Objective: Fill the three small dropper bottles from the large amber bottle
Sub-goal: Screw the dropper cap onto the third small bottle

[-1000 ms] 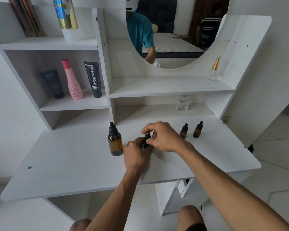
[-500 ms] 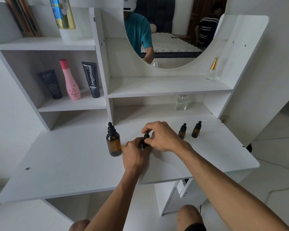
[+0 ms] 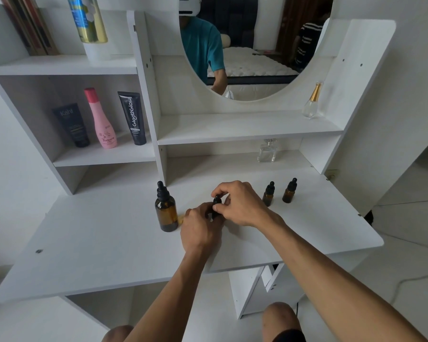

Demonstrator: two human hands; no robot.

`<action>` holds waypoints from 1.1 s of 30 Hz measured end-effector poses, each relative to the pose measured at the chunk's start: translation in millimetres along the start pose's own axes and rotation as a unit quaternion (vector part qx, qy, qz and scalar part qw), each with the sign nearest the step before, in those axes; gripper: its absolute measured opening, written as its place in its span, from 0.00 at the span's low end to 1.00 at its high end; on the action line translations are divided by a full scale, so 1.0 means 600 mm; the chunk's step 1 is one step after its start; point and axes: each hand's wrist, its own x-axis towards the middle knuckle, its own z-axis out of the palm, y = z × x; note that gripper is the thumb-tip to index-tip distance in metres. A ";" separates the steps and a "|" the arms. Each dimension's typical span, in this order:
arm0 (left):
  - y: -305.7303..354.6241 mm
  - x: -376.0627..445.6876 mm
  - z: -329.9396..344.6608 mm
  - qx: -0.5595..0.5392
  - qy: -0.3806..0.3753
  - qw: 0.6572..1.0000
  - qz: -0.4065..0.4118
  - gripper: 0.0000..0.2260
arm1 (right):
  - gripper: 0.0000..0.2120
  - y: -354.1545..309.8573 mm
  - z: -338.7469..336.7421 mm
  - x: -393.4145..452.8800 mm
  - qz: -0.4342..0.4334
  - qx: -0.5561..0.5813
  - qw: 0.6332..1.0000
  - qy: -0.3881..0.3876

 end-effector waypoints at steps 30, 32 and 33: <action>-0.004 0.007 0.009 0.042 -0.003 0.999 -0.009 0.10 | 0.09 0.009 0.013 -0.008 0.011 0.010 0.998 0.053; -0.005 0.007 0.010 0.042 -0.003 0.999 -0.009 0.11 | 0.09 0.010 0.013 -0.008 0.012 0.011 0.998 0.055; -0.006 0.007 0.010 0.042 -0.003 0.999 -0.009 0.11 | 0.09 0.010 0.014 -0.008 0.012 0.014 0.998 0.056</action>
